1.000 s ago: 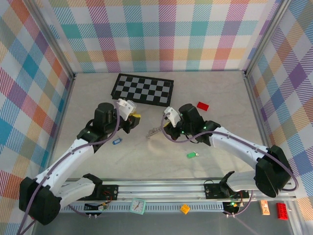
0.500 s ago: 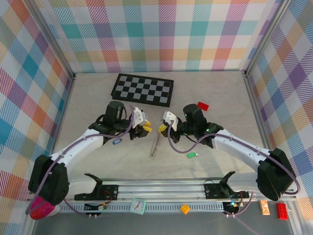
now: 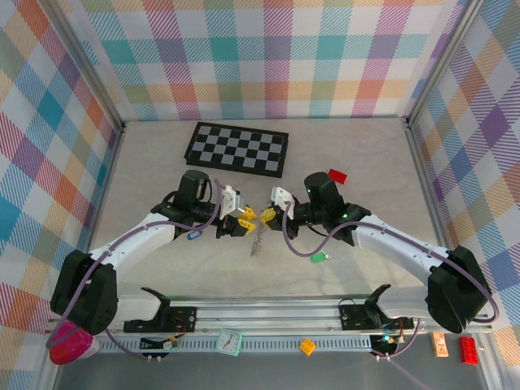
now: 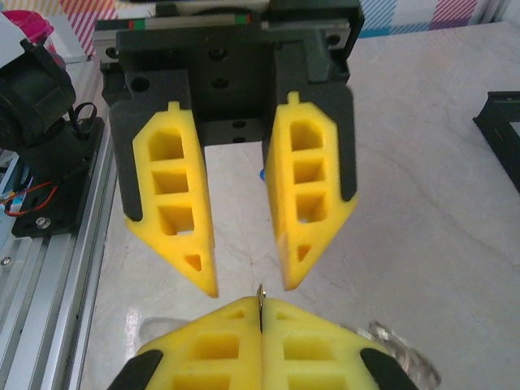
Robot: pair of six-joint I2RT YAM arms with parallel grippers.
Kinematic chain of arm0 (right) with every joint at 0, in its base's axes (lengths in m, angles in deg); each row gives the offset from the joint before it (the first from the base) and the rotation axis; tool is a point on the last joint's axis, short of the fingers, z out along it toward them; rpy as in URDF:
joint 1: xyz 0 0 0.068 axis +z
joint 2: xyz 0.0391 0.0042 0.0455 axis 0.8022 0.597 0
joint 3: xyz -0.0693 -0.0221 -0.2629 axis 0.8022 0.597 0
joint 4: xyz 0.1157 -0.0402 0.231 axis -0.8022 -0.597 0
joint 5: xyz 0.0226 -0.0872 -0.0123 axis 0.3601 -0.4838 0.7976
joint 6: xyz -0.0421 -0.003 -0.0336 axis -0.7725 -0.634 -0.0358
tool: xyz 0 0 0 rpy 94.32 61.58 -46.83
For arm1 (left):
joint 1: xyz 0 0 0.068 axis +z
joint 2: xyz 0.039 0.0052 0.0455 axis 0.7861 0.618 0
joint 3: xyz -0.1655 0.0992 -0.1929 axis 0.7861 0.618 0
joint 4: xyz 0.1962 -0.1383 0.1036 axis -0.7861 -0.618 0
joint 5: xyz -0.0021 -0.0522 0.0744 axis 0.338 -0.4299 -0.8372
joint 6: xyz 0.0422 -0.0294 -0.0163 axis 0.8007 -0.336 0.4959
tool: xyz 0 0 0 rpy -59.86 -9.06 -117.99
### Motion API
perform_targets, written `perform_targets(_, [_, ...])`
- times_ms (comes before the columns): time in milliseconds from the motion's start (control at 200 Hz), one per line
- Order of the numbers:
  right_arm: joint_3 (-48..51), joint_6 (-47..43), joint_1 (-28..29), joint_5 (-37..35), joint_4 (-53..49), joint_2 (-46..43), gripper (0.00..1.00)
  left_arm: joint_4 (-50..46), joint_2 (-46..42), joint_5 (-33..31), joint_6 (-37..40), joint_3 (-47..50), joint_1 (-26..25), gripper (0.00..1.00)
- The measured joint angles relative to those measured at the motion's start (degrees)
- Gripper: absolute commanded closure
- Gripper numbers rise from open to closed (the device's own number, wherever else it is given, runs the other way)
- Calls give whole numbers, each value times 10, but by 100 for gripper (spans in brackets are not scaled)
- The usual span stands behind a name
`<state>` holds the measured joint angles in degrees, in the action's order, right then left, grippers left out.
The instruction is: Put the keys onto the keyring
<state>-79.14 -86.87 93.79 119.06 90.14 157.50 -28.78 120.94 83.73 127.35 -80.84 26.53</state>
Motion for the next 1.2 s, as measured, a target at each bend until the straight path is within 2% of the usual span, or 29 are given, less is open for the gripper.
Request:
perform_targets(875, [0, 28, 2, 39, 34, 21, 100, -8, 10, 18, -3, 0, -7, 77])
perform_targets(1045, [0, 30, 6, 42, 34, 27, 100, -2, 10, 18, -11, 0, -9, 87])
perform_targets(1150, [0, 30, 8, 43, 34, 28, 100, 3, 10, 18, -14, 0, -9, 100])
perform_targets(1200, [0, 30, 8, 42, 34, 28, 100, 4, 10, 16, -18, 0, -9, 100])
